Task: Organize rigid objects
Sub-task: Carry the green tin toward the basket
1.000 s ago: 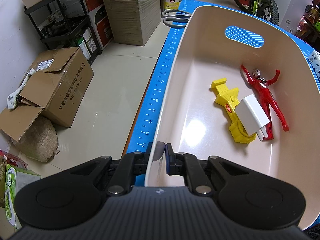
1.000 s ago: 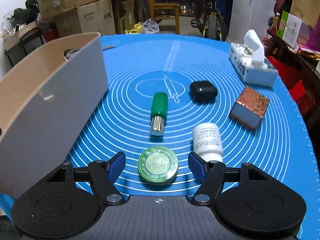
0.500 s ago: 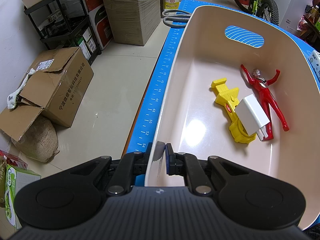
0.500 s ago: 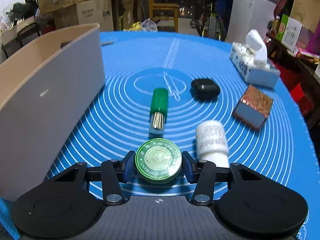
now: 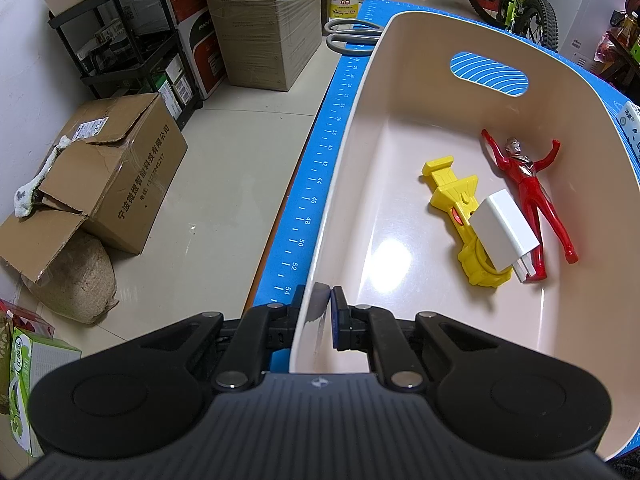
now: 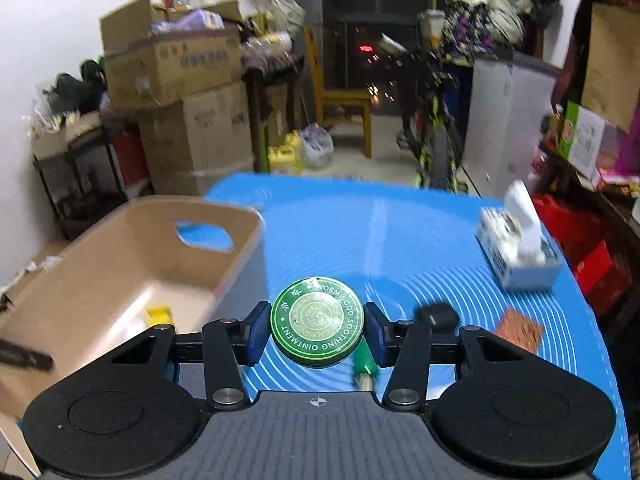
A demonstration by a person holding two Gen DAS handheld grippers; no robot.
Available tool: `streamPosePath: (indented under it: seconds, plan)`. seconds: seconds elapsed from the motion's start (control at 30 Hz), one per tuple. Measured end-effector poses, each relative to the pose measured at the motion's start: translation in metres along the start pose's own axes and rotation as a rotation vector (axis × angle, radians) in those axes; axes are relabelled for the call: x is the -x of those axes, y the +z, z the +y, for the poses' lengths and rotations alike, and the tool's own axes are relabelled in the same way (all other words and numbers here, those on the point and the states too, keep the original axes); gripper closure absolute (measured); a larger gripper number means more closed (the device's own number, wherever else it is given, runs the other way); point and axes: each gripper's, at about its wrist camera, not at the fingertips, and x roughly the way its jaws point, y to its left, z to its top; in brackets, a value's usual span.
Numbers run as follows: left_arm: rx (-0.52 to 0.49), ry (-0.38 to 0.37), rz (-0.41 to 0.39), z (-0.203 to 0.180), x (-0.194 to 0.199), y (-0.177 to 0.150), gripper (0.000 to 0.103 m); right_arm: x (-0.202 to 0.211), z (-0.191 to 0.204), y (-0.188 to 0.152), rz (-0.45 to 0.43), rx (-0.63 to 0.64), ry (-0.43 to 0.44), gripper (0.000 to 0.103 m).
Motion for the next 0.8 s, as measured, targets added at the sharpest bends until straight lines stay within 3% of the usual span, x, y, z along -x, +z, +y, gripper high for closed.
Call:
streamPosePath:
  seconds: [0.2, 0.43, 0.8]
  plan:
    - [0.000, -0.001, 0.000, 0.000, 0.000, 0.000, 0.090, -0.004, 0.034, 0.025, -0.034, 0.064, 0.068, 0.049]
    - [-0.001, -0.001, 0.000, 0.000, 0.000, 0.000, 0.090, -0.022, 0.075, 0.041, -0.003, 0.135, 0.130, 0.049]
    - [-0.002, 0.000, 0.000, 0.000, 0.000, 0.000, 0.090, -0.071, 0.129, 0.028, 0.182, 0.269, 0.148, 0.049]
